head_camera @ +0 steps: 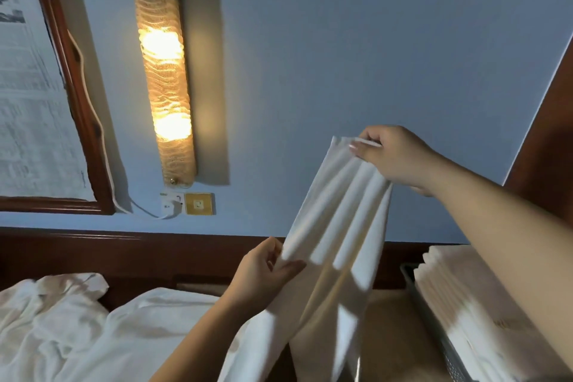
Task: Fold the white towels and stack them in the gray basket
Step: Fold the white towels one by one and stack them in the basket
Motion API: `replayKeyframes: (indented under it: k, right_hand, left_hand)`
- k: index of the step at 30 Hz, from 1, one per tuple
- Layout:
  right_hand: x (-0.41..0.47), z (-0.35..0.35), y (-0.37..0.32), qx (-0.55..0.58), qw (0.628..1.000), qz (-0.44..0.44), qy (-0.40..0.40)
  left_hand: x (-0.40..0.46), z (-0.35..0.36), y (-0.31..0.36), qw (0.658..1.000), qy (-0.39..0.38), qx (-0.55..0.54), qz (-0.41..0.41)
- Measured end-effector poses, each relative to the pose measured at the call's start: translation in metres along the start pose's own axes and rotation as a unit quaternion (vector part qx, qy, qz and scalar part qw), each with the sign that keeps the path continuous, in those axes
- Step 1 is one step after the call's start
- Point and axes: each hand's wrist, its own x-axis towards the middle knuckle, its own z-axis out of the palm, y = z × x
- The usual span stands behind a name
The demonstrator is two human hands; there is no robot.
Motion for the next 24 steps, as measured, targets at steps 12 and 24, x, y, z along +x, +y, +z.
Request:
replayKeyframes:
  k: [12, 24]
  right_hand:
    - [-0.069, -0.046, 0.099, 0.132, 0.977, 0.112, 0.121]
    - [-0.099, -0.026, 0.071, 0.069, 0.996, -0.004, -0.057]
  left_hand:
    - [-0.109, 0.067, -0.092, 0.966, 0.047, 0.168, -0.191]
    - [-0.036, -0.019, 0.092, 0.962, 0.155, 0.222, 0.04]
